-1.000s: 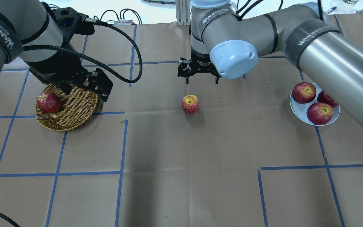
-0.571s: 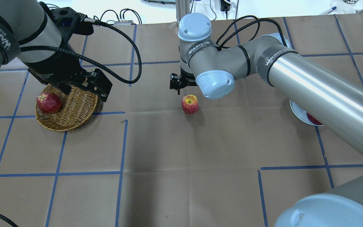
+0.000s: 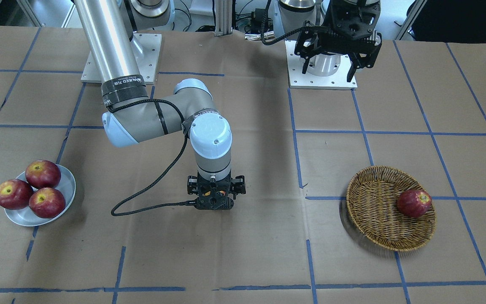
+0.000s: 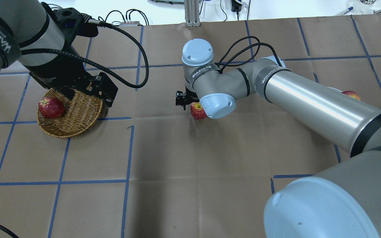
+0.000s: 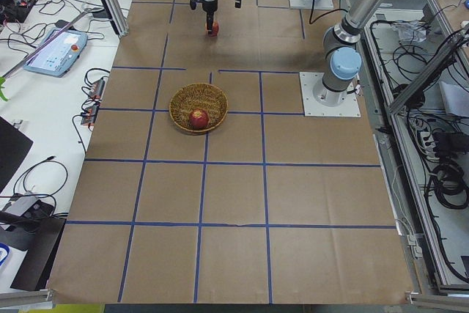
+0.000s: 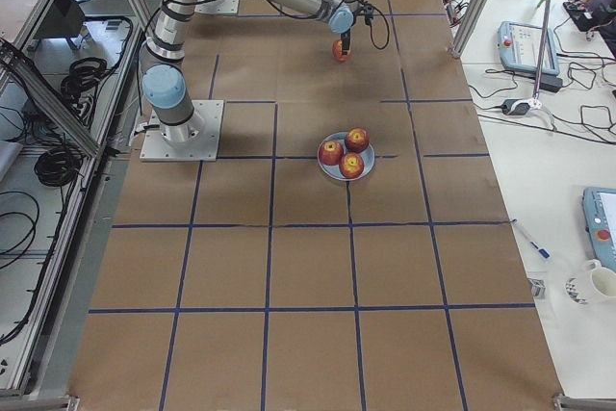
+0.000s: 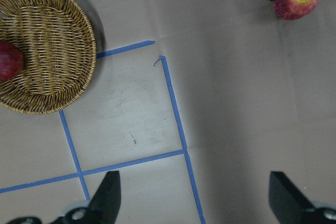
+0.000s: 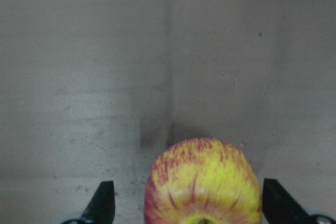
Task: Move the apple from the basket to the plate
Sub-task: 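Close the right gripper on the yellow-red apple and lift it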
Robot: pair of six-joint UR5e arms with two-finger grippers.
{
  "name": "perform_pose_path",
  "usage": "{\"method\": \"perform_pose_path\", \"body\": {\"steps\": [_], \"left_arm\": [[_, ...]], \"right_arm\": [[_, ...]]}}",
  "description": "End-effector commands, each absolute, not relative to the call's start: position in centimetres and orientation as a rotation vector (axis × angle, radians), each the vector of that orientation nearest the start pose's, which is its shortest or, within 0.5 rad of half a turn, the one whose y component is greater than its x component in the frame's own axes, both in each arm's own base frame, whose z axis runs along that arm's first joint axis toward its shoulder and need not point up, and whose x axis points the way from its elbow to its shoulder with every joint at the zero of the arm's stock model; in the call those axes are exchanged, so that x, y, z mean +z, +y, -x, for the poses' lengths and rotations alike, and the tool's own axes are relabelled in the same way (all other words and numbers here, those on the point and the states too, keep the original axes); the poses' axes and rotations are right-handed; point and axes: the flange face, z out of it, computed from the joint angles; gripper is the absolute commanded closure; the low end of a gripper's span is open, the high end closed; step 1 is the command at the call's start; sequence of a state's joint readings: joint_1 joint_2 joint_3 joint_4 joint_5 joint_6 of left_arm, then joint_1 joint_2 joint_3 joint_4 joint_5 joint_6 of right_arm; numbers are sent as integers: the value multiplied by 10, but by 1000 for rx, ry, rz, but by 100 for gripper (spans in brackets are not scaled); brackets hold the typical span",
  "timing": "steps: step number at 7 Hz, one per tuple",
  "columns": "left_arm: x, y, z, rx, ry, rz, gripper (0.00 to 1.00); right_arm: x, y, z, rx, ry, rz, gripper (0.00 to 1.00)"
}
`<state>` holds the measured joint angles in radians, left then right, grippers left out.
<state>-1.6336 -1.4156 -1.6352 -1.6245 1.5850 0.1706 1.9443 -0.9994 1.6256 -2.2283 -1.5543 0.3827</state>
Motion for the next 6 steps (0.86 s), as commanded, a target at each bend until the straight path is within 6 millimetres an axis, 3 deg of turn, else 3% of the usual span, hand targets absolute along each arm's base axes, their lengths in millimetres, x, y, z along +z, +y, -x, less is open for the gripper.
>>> {"method": "perform_pose_path", "body": {"steps": [1,2,3,4,5,6], "left_arm": [[522,-419,159,-56,3104,-363,1],[523,-419,159,-59,3104,-361,1],[523,-418,159,-56,3105,-358,1],[523,-418,159,-59,3105,-356,1],[523,-418,159,-59,3106,-351,1],[523,-417,159,-54,3108,-349,1]], "right_arm": [[182,-553,-361,-21,3121,12,11],[185,-556,-360,-32,3122,7,38],[194,-561,-356,-56,3116,-4,49],[210,-570,-351,-101,3104,-21,53],[241,-580,-354,-163,3088,-18,55],[274,-581,-345,-144,3097,-11,55]]}}
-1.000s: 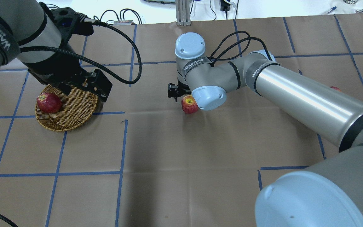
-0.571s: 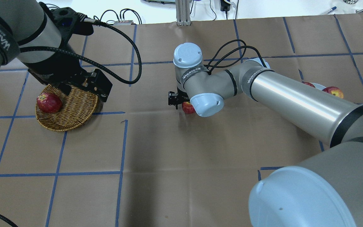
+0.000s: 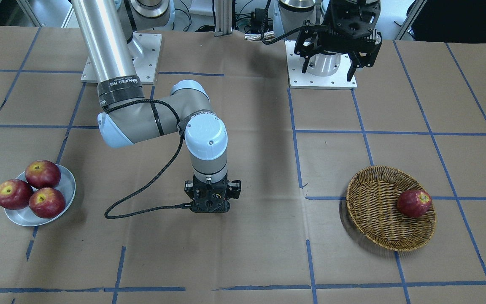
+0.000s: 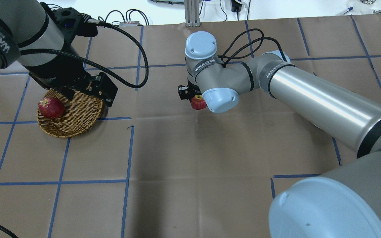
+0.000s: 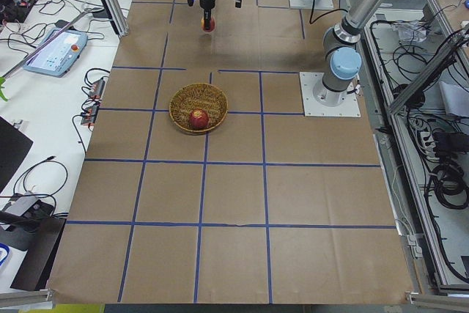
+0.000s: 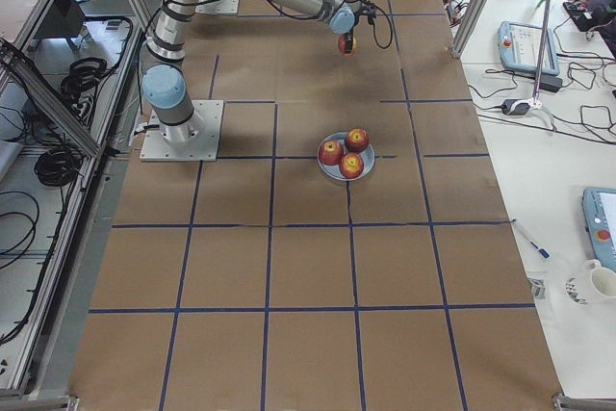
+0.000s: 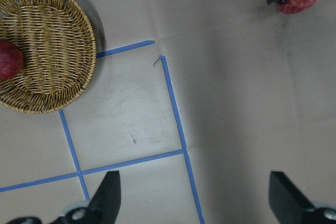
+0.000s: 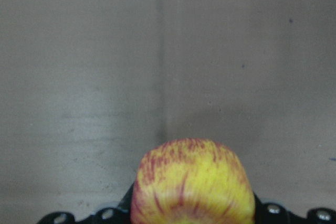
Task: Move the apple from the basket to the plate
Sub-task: 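Carry the apple with the right gripper over the white plate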
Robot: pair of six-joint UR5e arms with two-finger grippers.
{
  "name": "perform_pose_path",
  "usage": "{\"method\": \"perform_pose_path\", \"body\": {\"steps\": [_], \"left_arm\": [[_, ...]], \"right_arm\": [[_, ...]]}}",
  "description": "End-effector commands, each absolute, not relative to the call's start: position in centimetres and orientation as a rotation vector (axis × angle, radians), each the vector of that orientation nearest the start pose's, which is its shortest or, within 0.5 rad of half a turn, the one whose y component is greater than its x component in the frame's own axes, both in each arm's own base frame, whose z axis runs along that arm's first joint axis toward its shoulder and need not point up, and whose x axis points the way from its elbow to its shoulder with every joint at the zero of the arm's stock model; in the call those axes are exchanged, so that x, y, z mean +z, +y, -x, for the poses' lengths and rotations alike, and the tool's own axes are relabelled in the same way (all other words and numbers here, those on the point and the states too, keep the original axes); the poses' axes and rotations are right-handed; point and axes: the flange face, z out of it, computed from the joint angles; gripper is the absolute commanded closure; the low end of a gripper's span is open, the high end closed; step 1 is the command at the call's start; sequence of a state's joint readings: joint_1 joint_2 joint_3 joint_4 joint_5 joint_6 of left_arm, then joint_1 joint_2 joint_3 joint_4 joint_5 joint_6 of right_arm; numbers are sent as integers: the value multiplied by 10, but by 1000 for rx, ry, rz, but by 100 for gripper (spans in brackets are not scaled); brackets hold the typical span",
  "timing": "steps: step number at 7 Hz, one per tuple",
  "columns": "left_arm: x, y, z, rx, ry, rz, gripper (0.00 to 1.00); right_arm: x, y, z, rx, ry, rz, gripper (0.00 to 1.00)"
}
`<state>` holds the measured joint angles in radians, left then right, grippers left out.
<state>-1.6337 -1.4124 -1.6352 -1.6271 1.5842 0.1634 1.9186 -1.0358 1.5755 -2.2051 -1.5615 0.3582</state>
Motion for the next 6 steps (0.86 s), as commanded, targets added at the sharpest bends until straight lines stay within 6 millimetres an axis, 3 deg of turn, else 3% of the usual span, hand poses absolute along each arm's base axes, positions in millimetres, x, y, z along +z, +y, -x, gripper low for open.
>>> {"method": "perform_pose_path", "body": {"steps": [1,2,3,5,6], "left_arm": [[524,-415,158,-52,3109,-342,1],[525,-415,158,-54,3112,-309,1],[527,-413,158,-62,3117,-261,1],[527,-413,158,-60,3119,-256,1],[526,-414,158,-57,3119,-261,1]], "right_arm": [[312,-582,-312,-119,3105,-2,55],[356,-580,-254,-85,3116,-23,55],[386,-578,-192,-61,3125,17,55],[407,-573,-53,-43,3134,139,56],[399,-568,11,-36,3129,204,56]]}}
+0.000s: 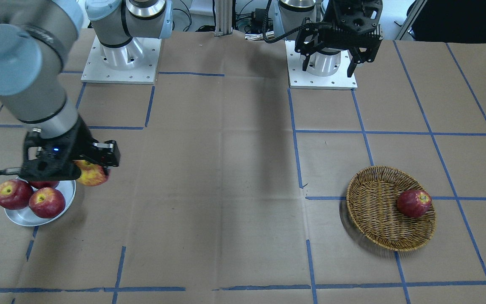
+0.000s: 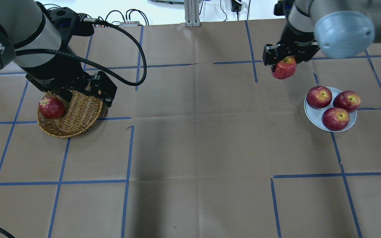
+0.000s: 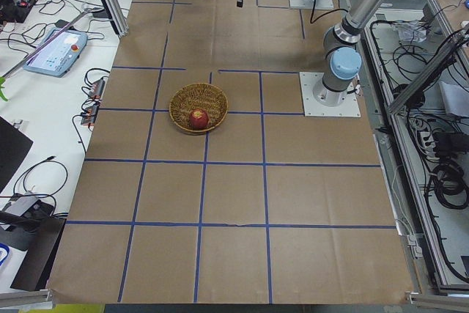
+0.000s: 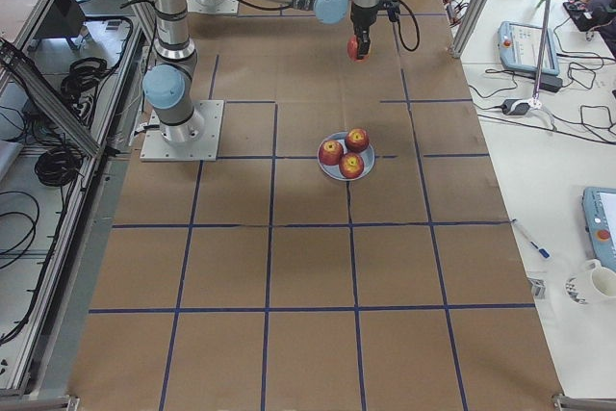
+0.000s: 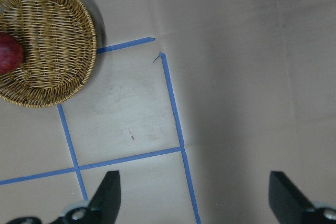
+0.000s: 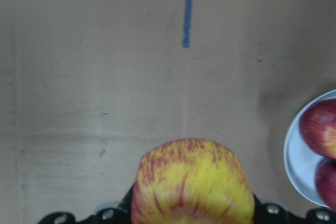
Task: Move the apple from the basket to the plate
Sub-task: 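Carry the apple with the right gripper over the white plate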
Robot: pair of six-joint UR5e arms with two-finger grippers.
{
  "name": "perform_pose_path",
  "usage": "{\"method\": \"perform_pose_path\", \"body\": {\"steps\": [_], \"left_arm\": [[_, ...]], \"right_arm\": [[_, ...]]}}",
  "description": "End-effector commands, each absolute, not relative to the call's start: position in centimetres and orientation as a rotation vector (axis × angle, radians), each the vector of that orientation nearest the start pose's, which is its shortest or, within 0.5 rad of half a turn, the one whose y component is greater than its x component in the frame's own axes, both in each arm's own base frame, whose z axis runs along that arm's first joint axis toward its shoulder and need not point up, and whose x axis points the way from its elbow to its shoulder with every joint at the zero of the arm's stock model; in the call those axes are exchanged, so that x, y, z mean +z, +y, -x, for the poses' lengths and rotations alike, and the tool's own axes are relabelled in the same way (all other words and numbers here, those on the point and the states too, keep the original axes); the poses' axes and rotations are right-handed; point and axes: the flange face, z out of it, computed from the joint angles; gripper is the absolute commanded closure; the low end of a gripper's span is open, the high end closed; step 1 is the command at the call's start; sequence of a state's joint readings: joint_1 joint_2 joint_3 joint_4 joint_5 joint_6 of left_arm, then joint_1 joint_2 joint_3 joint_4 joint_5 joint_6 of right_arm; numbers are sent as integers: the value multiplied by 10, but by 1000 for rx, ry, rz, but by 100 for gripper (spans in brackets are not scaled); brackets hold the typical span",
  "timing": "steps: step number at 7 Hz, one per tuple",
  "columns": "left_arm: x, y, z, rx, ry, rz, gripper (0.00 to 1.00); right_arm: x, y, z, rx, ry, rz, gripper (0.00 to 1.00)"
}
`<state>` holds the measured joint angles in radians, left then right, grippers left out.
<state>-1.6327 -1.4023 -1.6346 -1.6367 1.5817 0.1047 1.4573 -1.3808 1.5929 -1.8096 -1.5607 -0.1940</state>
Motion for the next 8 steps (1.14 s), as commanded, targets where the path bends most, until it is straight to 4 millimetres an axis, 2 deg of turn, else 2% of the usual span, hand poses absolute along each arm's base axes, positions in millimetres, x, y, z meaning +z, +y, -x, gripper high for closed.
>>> {"method": "perform_pose_path", "body": {"steps": [1,2,4,6,8], "left_arm": [[526,-414,157,-57,3118,-268,1],[526,-414,157,-57,3118,-271,1],[526,-415,156,-57,3114,-270,1],[526,-414,155,-57,3113,-268,1],[526,-414,155,-54,3113,-268,1]], "right_arm": [[385,-563,55,-6,3115,272,56],[369,-561,81,7,3096,311,57],[312,-566,117,-17,3105,395,57],[289,-571,133,-1,3106,364,57],[275,-573,135,36,3094,360,57]]}}
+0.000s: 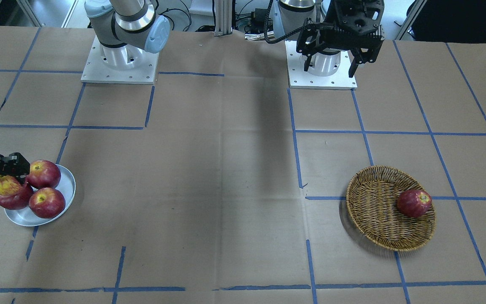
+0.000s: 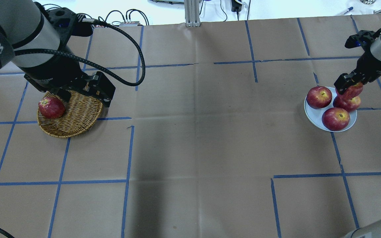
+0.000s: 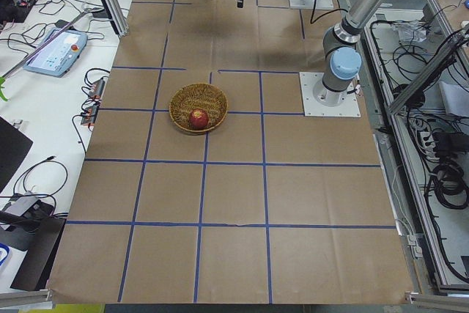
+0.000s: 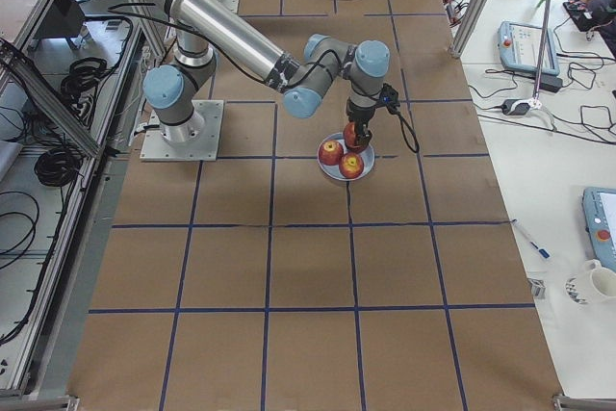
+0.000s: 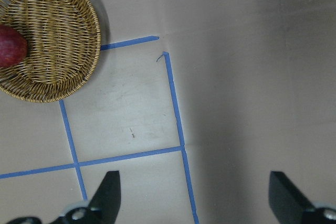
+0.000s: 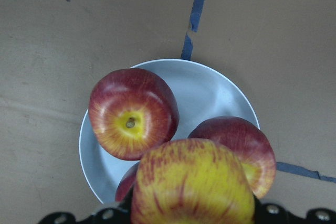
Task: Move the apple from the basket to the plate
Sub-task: 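Lower the apple onto the plate and open the right gripper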
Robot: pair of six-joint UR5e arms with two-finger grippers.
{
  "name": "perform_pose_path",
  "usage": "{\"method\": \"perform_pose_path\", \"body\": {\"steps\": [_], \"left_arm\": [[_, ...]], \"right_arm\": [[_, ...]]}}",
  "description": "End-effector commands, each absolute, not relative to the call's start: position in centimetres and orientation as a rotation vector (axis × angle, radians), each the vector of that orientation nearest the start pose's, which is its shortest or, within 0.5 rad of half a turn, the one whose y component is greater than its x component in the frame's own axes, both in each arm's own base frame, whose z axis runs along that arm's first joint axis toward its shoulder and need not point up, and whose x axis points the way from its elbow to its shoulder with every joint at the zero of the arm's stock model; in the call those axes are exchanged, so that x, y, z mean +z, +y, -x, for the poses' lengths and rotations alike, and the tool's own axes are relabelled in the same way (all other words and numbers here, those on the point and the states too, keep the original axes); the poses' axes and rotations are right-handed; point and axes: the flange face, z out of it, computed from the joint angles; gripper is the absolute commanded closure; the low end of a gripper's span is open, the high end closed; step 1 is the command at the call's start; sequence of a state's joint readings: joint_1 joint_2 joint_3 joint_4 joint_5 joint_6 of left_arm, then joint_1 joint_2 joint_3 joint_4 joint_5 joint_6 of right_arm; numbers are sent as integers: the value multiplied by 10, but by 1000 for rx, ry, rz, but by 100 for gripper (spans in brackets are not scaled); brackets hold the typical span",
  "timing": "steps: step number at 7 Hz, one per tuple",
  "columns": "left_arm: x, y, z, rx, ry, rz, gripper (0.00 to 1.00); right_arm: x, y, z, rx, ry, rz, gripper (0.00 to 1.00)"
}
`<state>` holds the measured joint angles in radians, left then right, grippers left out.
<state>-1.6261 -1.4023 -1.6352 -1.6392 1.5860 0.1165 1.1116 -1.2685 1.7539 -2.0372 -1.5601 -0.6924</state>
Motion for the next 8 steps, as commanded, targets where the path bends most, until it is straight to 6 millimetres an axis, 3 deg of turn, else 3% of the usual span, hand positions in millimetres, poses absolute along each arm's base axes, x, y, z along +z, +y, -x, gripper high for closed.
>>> {"method": "perform_pose_path", "body": {"steps": [1,3,4,5,7,8], "left_arm": [[526,-414,155,-54,3113,-270,1],[526,-414,155,-54,3113,-270,1],[526,-414,155,-54,3113,-270,1],[526,-414,155,-54,3113,-270,1],[526,-414,155,-54,3113,-270,1],[526,-414,155,-54,3113,-270,1]], "right_arm": [[273,-571,134,59,3083,356,57],[261,-561,129,92,3069,352,56],[260,-562,129,90,3069,354,23],[260,-562,130,92,3071,352,0],[282,-565,130,37,3092,357,0],[318,-569,125,-6,3100,358,0]]}}
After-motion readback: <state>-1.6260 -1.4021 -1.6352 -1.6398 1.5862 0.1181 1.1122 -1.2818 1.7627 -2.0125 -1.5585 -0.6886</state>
